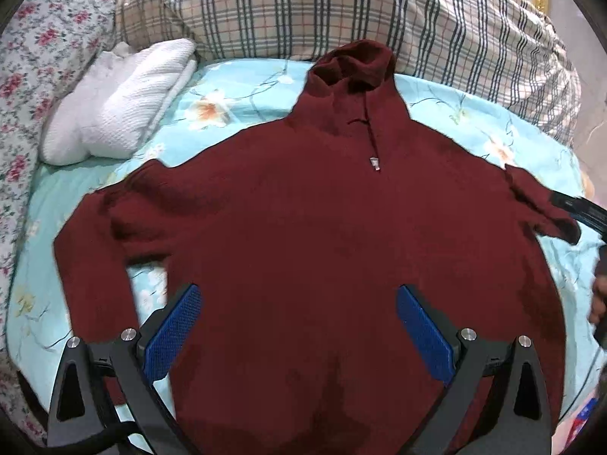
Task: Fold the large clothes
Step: 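Grasp the sweater sleeve with the right gripper and lift it across the body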
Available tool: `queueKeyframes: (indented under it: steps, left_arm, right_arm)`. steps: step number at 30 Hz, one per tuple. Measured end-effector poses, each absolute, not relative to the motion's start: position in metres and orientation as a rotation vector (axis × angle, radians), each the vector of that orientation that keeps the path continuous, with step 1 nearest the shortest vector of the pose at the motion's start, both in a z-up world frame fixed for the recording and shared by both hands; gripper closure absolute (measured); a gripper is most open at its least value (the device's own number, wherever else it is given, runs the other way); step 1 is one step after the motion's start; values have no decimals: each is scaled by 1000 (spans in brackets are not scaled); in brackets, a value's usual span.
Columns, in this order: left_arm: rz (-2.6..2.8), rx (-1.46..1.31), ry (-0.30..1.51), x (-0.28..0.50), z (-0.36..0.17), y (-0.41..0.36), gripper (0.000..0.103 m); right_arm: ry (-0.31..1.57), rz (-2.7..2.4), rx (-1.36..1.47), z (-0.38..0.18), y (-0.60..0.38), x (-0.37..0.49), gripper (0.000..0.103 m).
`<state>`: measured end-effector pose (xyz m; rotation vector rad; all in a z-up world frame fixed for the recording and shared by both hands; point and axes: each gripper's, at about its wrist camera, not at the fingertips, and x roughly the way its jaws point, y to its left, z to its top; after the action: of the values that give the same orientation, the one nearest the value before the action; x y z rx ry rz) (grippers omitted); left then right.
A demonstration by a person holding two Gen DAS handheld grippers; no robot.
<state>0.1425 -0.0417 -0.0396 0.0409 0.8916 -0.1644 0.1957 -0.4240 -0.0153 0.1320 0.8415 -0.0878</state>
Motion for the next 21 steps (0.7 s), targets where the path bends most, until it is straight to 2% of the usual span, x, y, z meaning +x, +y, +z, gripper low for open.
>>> queueKeyframes:
  steps: [3,5,7,9,11,12,16,21]
  left_arm:
    - [-193,43,893,154,-42,-49,1]
    - [-195,55,891,161,-44,-54,1]
    - [-202,60,890,165,-47,-56,1]
    - [-211,59,890,169,-50,-57,1]
    - [-216,58,892,172,-53,-58,1]
    - [-219,55,895,174,-55,-59,1]
    - [-236,39,899,176,-59,-61,1]
    - [-272,12,878,170,-55,-59,1]
  right_arm:
    - [890,-70,101,-30,-427,229,14]
    - [931,-74,71,-44,-430,247,30]
    - [973,-101,42,-57,-437,261,39]
    - [986,-121,41,-64,-449,268,56]
    - [978,-117,77,-61,-459,268,92]
    - [960,-95,135,-56,-467,264,98]
    - [895,-76,234,-36,-475,249,100]
    - [813,100,360,-7,-430,238,101]
